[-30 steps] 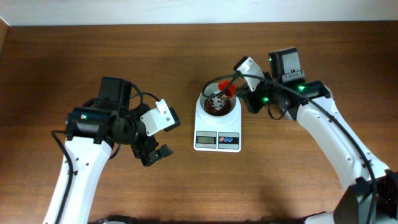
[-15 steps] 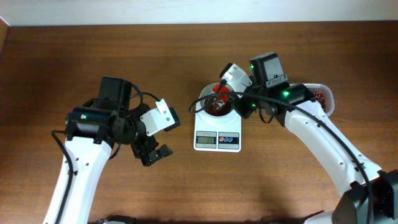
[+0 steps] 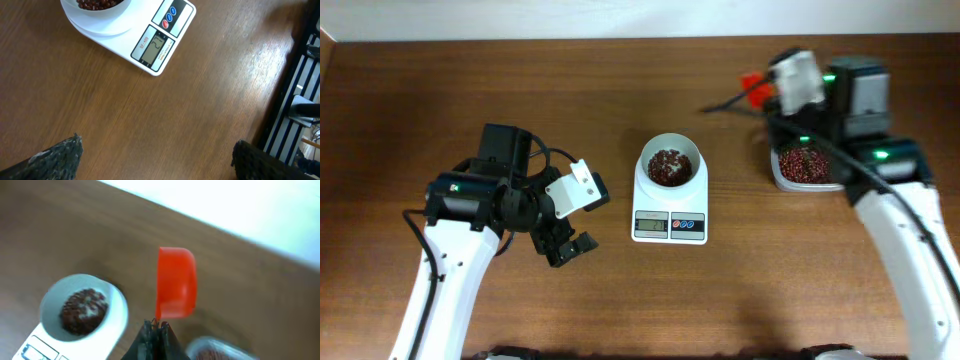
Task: Scoop and weigh 50g on scale
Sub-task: 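Carry the empty scoop right back over the bean tub, then lower the scoop into the bean tub to scoop more beans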
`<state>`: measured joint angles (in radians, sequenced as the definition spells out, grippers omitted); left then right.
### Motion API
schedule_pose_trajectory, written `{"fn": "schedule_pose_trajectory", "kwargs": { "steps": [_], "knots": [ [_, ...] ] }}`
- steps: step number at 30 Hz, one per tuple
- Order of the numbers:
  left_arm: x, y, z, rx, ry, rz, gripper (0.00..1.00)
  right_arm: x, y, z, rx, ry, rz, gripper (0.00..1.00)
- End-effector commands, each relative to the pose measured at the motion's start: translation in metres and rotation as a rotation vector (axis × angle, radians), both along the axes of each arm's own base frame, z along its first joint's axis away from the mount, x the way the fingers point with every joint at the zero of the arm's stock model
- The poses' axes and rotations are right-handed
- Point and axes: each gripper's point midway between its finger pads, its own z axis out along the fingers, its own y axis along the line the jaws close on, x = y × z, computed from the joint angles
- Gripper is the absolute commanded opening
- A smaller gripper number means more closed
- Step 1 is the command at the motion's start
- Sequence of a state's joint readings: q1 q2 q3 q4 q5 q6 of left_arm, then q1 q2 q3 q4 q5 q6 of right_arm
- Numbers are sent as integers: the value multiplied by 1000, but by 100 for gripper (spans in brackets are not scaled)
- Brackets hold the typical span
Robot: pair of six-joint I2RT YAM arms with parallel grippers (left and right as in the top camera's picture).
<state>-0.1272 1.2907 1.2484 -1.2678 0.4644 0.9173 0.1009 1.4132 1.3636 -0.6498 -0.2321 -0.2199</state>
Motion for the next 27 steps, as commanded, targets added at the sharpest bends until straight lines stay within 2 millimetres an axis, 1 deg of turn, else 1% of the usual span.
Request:
{"fn": "schedule_pose_trajectory", "kwargs": {
  "steps": [1, 3, 5, 9, 10, 14, 17, 18, 19, 21, 27],
  "knots": [
    [3, -2, 6, -17, -17, -11, 99, -10, -46, -17, 171, 166, -279, 4],
    [3, -2, 6, -17, -18, -11, 99, -22, -65, -29, 210, 250, -376, 4],
    [3, -2, 6, -17, -18, -11, 99, -35, -74, -39, 205, 316, -410, 4],
    [3, -2, 6, -17, -18, -11, 99, -49, -74, -50, 197, 389, -421, 4],
    [3, -2, 6, -17, -17, -11, 99, -50, -76, -52, 190, 395, -427, 4],
    [3, -2, 6, -17, -18, -11, 99, -48, -97, -58, 100, 379, -512, 4],
    [3, -2, 6, -17, -18, -11, 99, -47, -98, -65, 92, 399, -522, 4],
    [3, -2, 6, -17, -17, -11, 99, -46, -102, -69, 78, 407, -539, 4],
    [3, -2, 6, -17, -18, -11, 99, -46, -110, -72, 64, 410, -596, 4],
    [3, -2, 6, -17, -17, -11, 99, -46, -119, -73, 52, 409, -659, 4],
    [3, -2, 6, -17, -18, -11, 99, -43, -119, -74, 53, 403, -658, 4]
  ]
}}
